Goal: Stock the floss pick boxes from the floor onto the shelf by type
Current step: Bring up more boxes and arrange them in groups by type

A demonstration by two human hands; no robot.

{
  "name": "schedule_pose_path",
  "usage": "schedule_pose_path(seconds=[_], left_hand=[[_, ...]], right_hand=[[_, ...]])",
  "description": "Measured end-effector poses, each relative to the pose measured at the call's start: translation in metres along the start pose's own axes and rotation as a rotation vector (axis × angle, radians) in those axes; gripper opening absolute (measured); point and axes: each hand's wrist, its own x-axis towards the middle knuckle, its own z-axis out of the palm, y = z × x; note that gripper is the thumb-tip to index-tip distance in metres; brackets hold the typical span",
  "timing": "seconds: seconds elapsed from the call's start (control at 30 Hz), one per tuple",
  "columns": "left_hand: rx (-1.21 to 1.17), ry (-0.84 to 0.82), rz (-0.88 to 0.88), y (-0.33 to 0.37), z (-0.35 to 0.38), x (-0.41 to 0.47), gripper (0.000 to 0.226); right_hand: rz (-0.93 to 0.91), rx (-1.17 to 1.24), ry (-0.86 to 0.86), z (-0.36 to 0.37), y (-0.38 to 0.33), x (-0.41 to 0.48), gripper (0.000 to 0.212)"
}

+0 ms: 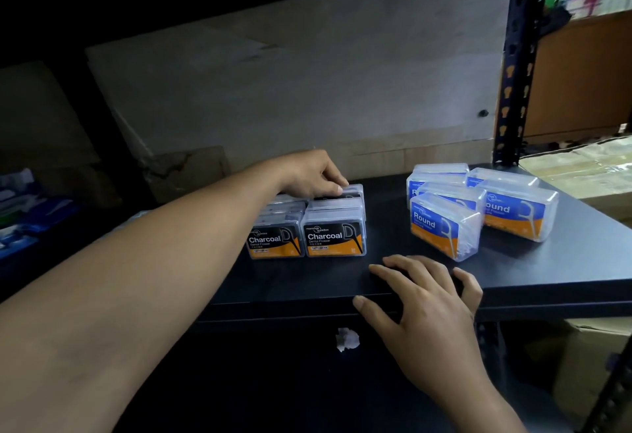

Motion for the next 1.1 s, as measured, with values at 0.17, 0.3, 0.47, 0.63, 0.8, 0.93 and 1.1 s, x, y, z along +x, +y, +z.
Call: schedule_pose_path(seconds=[0.17,0.3,0.47,0.63,0.8,0.93,1.1], left_hand=[[-0.012,-0.005,0.018,-0.002,0.0,-0.007,0.029],[-0.034,-0.008,0.037,-0.002,0.001,-0.009,0.028],[-0.039,-0.012,0.047,-0.002,0.001,-0.013,0.028],[-0.06,0.002,0.048,-0.006,0.001,-0.012,0.031],[-0.021,0.08,-0.038,-0.029,-0.012,-0.016,0.034],[0.047,-0.017,-0.123,-0.046,-0.014,-0.028,0.032],[0.011,-0.042,-0.139,-0.054,-0.01,-0.034,0.029]], right_hand=[[0.004,0.0,0.005,0.0,-0.001,0.0,0.051],[0.006,-0.01,0.002,0.0,-0.001,0.0,0.052],[-0.001,-0.006,0.008,0.0,-0.001,0.0,0.051],[0.0,-0.004,0.009,0.0,0.0,0.0,0.05],[-0.005,-0.002,0.014,0.001,0.0,0.0,0.05],[-0.01,-0.003,0.019,0.0,0.0,-0.001,0.049],[-0.006,-0.002,0.024,0.0,-0.002,0.0,0.049]])
